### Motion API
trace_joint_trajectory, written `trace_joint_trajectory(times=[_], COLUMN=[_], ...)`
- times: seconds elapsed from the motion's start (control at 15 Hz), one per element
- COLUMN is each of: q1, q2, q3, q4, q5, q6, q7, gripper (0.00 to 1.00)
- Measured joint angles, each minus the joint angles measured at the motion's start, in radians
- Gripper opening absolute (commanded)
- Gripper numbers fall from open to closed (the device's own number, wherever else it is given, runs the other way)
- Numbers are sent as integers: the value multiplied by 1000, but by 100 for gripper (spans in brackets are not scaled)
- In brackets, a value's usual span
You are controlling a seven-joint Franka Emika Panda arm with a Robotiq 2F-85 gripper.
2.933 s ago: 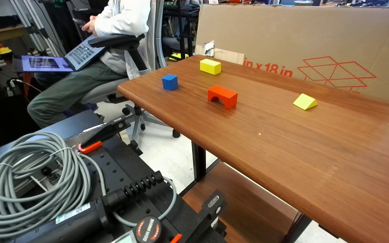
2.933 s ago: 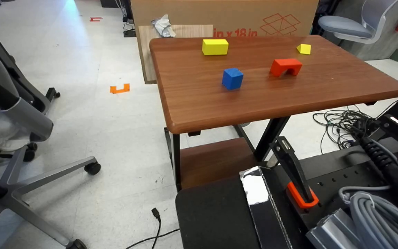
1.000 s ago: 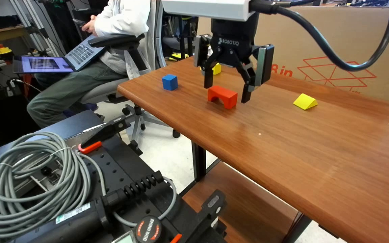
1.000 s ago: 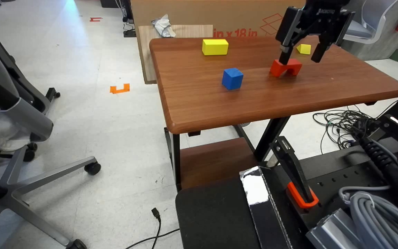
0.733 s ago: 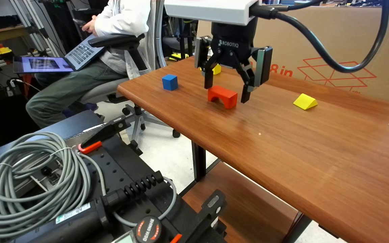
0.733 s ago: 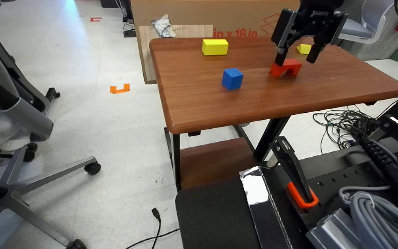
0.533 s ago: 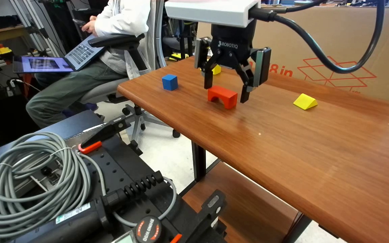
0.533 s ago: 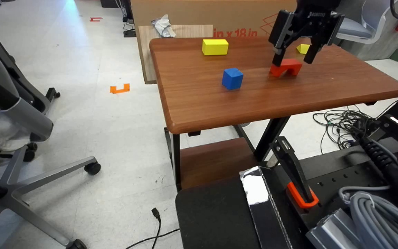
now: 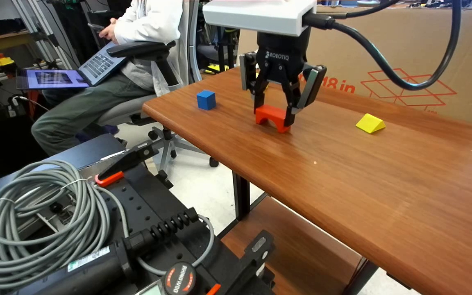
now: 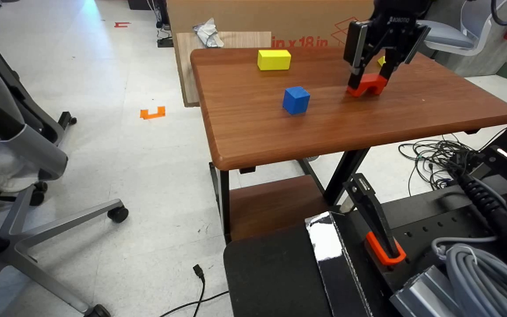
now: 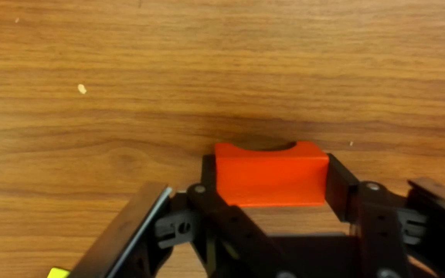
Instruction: Put the red block on the yellow block
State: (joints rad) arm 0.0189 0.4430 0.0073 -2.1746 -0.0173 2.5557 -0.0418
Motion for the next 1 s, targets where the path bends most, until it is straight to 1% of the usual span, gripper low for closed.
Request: trace_joint_trajectory(times=[0.4, 0.73, 1.0], q1=[4, 25, 57], q2=[0, 0, 0], q3=[0, 12, 26], q4=[16, 81, 128], q5=[0, 2, 2], q6=[0, -20, -32], q7=[6, 50, 88], gripper=[41, 41, 41])
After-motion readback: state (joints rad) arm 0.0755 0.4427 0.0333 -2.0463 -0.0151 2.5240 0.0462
